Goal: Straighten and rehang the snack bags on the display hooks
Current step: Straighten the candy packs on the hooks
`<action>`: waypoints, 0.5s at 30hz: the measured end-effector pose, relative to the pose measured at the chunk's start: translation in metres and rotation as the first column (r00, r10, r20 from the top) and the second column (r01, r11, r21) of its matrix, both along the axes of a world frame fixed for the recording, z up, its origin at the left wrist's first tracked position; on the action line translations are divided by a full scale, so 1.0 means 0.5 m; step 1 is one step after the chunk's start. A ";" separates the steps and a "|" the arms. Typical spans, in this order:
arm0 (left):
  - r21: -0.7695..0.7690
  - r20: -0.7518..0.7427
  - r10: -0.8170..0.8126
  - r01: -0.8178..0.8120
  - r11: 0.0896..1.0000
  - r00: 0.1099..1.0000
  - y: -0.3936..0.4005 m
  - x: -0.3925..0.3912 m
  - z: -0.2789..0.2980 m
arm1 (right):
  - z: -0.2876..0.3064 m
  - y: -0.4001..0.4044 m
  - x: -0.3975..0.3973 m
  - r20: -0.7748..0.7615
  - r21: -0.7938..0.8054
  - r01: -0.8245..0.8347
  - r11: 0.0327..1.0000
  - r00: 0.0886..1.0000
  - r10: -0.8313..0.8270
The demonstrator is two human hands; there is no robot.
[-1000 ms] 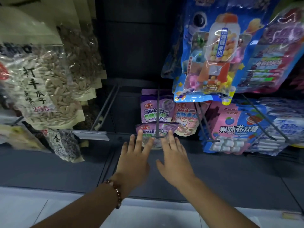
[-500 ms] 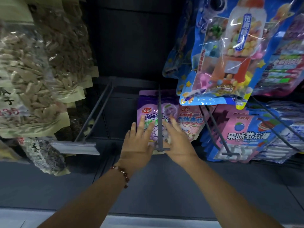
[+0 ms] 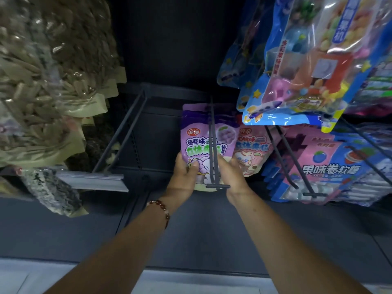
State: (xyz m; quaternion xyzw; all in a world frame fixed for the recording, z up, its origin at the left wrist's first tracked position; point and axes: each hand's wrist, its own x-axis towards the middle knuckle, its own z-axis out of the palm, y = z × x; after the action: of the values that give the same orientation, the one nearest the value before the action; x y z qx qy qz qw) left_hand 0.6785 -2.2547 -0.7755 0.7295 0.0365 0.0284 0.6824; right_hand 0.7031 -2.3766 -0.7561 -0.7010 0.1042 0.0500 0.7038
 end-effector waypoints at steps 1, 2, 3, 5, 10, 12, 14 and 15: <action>-0.021 -0.005 -0.014 0.014 1.000 1.000 0.001 -0.004 0.001 | 0.000 -0.003 -0.001 0.007 -0.018 -0.001 1.000 1.000 0.001; -0.043 -0.010 -0.017 0.016 0.999 1.000 0.003 -0.010 0.002 | 0.001 -0.005 -0.004 0.021 -0.042 -0.011 0.999 1.000 0.012; -0.018 -0.025 0.001 -0.002 1.000 1.000 0.009 -0.013 -0.008 | 0.003 -0.004 -0.007 0.039 -0.075 -0.022 0.997 0.999 0.025; 0.145 -0.065 0.013 -0.003 0.989 0.998 0.031 -0.026 -0.025 | 0.004 -0.005 -0.020 0.053 -0.169 -0.033 0.985 0.998 0.042; 0.842 -0.125 0.045 0.082 0.534 0.991 0.102 -0.091 -0.033 | -0.021 -0.042 -0.090 0.214 -0.580 -0.025 0.814 0.960 0.182; 0.940 -0.151 -0.005 0.145 0.309 0.989 0.117 -0.122 -0.023 | -0.026 -0.062 -0.137 0.206 -0.759 0.011 0.651 0.953 0.224; 0.935 -0.282 -0.069 0.291 0.204 0.957 0.116 -0.163 -0.011 | -0.019 -0.078 -0.194 0.039 -0.866 -0.109 0.488 0.958 0.283; 0.915 -0.341 -0.117 0.358 0.185 0.933 0.112 -0.191 0.002 | -0.009 -0.083 -0.228 -0.034 -0.881 -0.173 0.440 0.951 0.307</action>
State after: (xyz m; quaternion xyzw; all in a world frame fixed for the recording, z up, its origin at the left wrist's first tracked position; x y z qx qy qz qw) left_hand 0.5829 -2.1989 -0.7747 0.9879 -0.0369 -0.1329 0.0705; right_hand 0.5888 -2.4184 -0.7604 -0.9698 -0.0321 0.0431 0.2379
